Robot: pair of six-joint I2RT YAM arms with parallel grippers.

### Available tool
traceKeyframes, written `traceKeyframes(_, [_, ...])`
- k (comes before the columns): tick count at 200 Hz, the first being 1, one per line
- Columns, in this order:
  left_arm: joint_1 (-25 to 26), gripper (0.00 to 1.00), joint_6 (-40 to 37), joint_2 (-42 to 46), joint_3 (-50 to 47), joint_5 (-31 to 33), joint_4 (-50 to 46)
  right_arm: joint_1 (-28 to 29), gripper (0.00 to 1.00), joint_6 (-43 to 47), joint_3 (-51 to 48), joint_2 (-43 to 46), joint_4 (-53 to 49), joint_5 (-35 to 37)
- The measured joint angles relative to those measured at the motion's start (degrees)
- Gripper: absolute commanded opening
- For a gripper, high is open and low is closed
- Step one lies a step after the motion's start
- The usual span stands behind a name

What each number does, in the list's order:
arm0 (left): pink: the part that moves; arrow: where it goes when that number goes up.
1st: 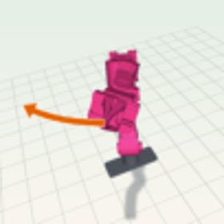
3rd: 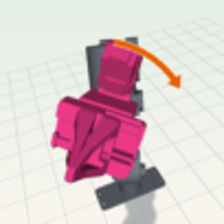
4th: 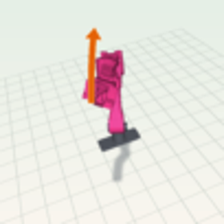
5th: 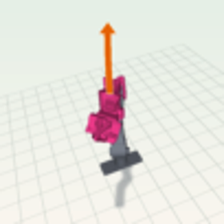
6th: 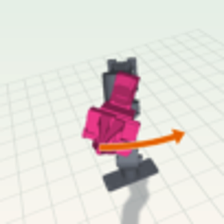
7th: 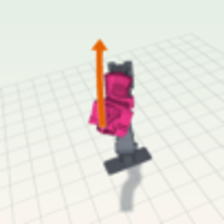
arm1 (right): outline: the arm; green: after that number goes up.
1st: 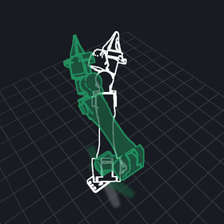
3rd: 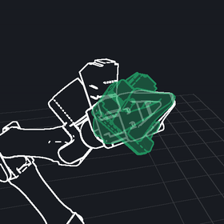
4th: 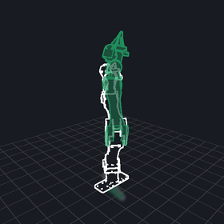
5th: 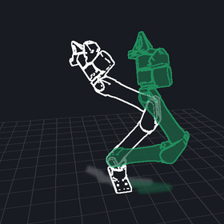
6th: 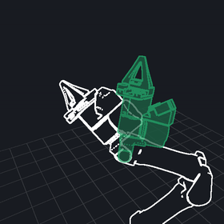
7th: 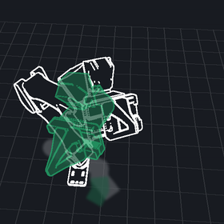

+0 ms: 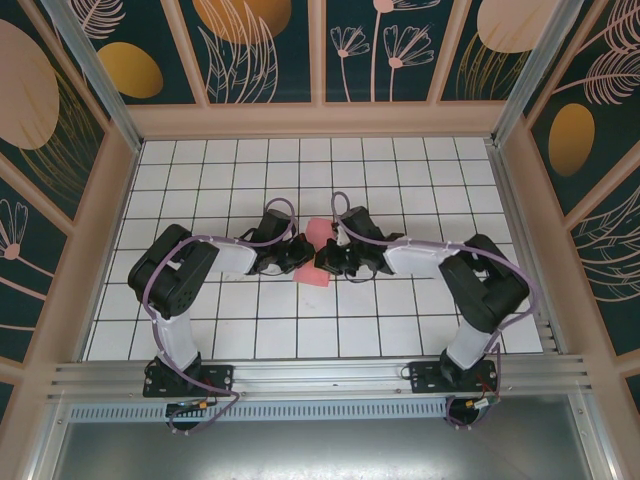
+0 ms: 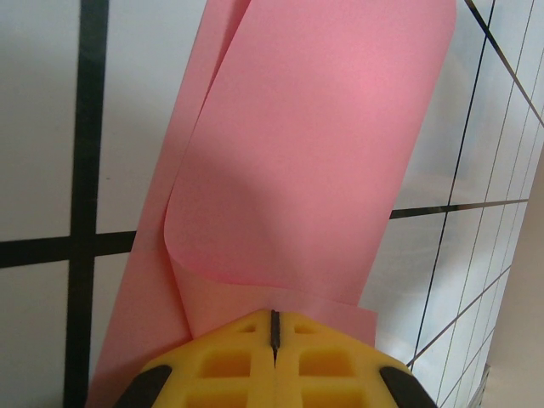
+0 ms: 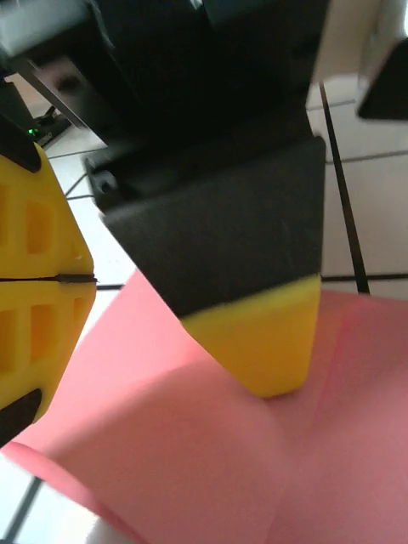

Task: Fold a paper plane with a square sheet of paper (pick it up from the middle)
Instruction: Fold the triangle a second time at the center of the table.

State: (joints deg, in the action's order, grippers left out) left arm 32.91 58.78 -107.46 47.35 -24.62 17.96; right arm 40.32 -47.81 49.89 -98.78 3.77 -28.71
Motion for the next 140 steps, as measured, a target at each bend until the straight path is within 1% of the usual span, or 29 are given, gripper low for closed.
traceKeyframes(29, [0.00, 0.08, -0.02, 0.02, 0.00, 0.00, -0.02, 0.00, 0.07, -0.63, -1.18, -3.78, 0.07, 0.24])
traceKeyframes(44, [0.00, 0.10, -0.04, 0.04, 0.00, 0.02, -0.02, -0.07, 0.04, -0.79, -2.73, -4.02, 0.96, 0.13])
traceKeyframes(68, [0.00, 0.19, -0.52, 0.35, 0.02, -0.02, 0.00, -0.20, 0.00, -0.83, -4.11, -3.82, 3.32, -0.13])
traceKeyframes(86, [0.11, 0.28, -0.85, 1.14, 0.00, 0.07, -0.28, -0.26, 0.00, -0.83, -4.85, -3.72, 4.68, -0.28])
traceKeyframes(98, [0.09, 0.31, -1.22, 2.01, -0.20, 0.00, -0.37, -0.26, 0.00, -0.81, -5.01, -3.69, 5.07, -0.33])
traceKeyframes(140, [0.09, 0.33, -1.33, 5.22, -1.31, -1.99, 1.20, -0.26, 0.00, -0.79, -4.94, -3.72, 5.01, -0.33])
